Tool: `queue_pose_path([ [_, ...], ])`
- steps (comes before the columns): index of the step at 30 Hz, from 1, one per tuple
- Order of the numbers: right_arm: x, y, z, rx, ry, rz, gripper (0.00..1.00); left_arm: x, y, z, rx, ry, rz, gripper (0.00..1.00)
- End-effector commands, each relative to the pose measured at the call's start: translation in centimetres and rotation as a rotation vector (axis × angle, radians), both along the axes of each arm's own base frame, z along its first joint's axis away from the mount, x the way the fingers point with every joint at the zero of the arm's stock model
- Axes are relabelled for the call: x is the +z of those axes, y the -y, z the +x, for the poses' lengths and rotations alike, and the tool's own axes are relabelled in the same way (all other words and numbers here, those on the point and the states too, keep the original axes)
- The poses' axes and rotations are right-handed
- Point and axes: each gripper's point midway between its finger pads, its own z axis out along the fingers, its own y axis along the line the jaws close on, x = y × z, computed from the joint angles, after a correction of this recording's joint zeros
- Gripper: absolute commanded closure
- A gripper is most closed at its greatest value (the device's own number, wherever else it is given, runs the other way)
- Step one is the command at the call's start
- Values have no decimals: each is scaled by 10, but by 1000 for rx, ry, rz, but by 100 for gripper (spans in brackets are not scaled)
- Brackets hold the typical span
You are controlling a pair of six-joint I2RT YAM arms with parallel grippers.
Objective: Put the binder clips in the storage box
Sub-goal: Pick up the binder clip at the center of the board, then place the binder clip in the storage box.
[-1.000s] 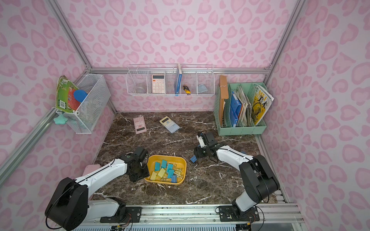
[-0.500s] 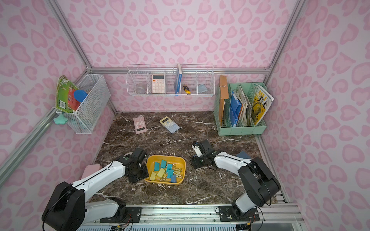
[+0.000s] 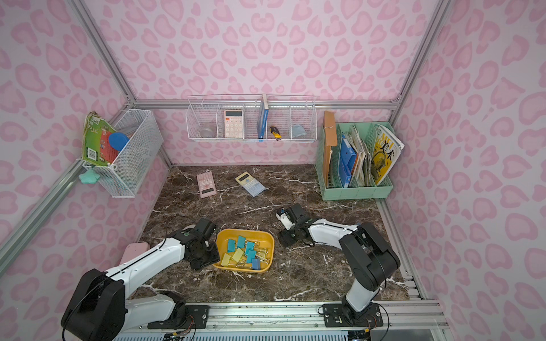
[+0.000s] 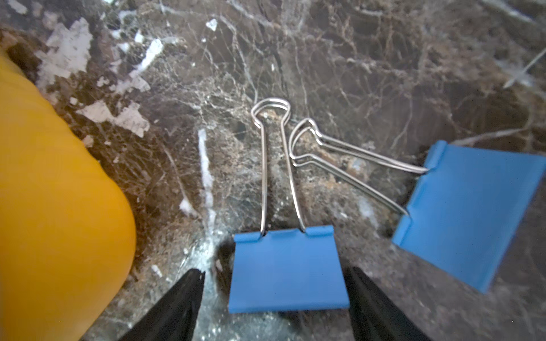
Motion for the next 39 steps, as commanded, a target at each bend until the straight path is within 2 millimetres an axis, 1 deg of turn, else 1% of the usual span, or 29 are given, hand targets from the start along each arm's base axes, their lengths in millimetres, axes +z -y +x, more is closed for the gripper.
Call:
queue_pose_path([
  [1, -1, 1, 2, 10, 10, -18, 22, 0, 1, -1, -11, -8, -4, 46],
  [4, -5, 3, 5, 0, 13, -34, 27, -1, 1, 0, -13, -8, -4, 47],
  [7, -9, 2, 5, -2, 2, -38, 33, -1, 1, 0, -14, -7, -3, 46],
  [9, -10, 3, 5, -13, -1, -45, 41, 0, 1, 0, -15, -4, -3, 46],
  [12, -7, 10, 10, -55, 20, -72, 54, 0, 1, 0, -16, -5, -4, 47],
  [13, -4, 11, 11, -64, 29, -79, 57, -1, 1, 0, -16, -7, -3, 47],
  [15, 2, 12, 11, -72, 33, -79, 57, 0, 2, 1, -18, -3, -8, 46],
  [18, 17, 10, 9, -75, 51, -73, 57, 0, 2, 1, -18, -1, -7, 47],
  [21, 40, 4, 8, -79, 84, -60, 58, 0, 2, 0, -19, -5, -8, 47],
  [23, 61, -4, 5, -77, 105, -30, 59, 0, 2, 1, -19, -3, -9, 46],
  [26, 90, -29, -8, -18, 124, 38, 59, -1, 3, 1, -21, -4, -12, 47],
  [28, 103, -50, -24, 46, 113, 85, 59, -1, 3, 1, -21, -3, -12, 47],
  [30, 109, -73, -45, 123, 100, 126, 59, -1, 3, 1, -21, -3, -11, 47],
  [32, 109, -95, -71, 233, 91, 163, 58, -1, 3, 1, -22, -4, -14, 47],
  [34, 99, -108, -91, 319, 66, 159, 57, -1, 3, 1, -22, -3, -14, 47],
  [36, 85, -114, -101, 367, 27, 134, 57, 0, 4, 1, -23, -2, -17, 47],
  [38, 73, -117, -107, 398, 3, 119, 57, 0, 4, 1, -22, -3, -17, 47],
  [39, 70, -118, -110, 409, -8, 115, 53, 0, 4, 1, -22, -2, -17, 47],
])
